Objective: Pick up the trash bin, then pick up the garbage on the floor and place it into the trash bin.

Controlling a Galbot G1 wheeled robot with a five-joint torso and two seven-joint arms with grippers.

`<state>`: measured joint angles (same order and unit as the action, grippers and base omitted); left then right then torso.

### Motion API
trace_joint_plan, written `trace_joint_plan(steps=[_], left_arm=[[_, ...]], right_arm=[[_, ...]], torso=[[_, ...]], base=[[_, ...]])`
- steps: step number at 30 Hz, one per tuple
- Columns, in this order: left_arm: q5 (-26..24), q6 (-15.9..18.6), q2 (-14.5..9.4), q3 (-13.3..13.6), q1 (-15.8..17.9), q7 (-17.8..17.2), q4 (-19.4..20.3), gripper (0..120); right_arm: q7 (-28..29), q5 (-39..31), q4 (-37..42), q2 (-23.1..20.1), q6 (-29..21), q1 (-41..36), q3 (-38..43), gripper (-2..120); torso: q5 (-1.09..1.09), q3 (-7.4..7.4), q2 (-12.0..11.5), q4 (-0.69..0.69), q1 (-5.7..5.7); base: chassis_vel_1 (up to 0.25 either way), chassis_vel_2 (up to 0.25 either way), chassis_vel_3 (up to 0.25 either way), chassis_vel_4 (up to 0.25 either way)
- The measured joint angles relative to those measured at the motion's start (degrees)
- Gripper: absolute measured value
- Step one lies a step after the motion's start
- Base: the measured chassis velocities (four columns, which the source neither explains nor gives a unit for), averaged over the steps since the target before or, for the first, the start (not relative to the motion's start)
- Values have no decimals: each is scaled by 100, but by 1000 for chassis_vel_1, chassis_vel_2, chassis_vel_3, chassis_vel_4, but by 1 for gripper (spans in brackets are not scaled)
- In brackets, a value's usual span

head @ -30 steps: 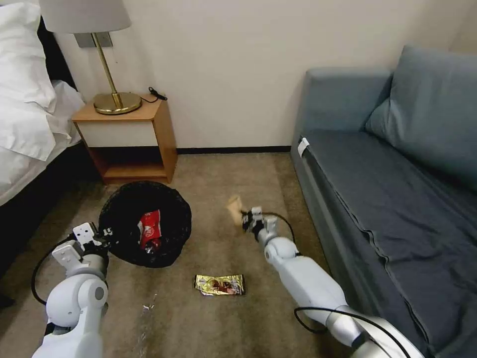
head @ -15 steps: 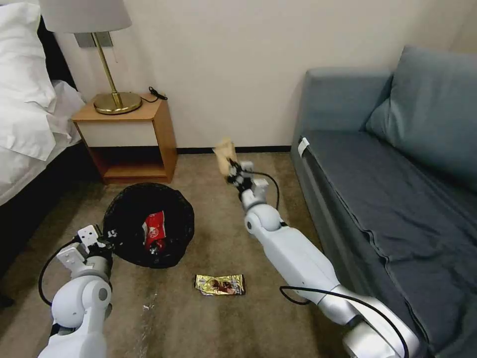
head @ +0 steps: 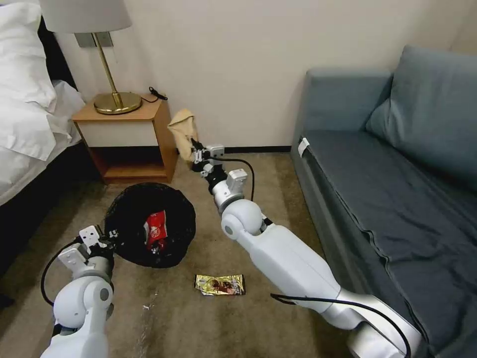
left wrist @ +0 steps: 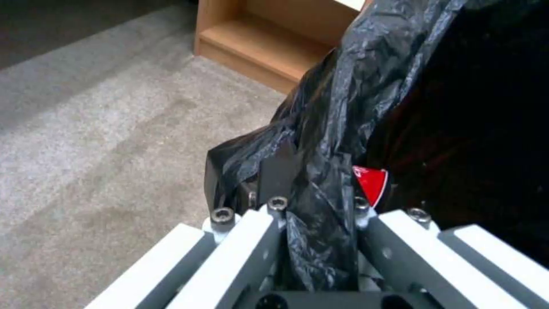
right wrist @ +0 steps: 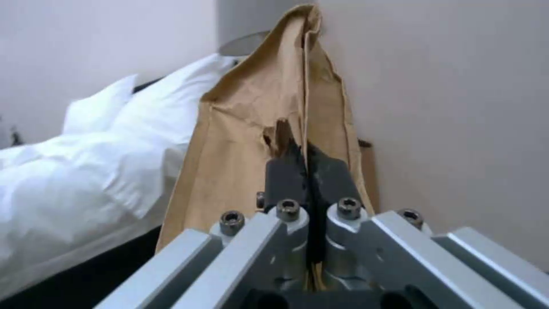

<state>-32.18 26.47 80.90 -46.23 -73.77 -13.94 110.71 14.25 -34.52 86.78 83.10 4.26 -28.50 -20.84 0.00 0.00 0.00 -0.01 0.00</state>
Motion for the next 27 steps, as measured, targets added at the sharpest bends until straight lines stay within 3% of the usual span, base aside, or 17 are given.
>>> trace_joint_plan(steps=[17,27], left_arm=[[72,-61,95,16,47,15,-89,2],[80,-21,139,75,71,-42,-9,2]], right_arm=[[-23,171,206,226,11,-93,-936,0],[-170,436,-281,210,226,-387,-1026,0]], torso=[[0,0,0,2,0],[0,0,0,1,0]], base=[[0,0,0,0],[0,0,0,0]])
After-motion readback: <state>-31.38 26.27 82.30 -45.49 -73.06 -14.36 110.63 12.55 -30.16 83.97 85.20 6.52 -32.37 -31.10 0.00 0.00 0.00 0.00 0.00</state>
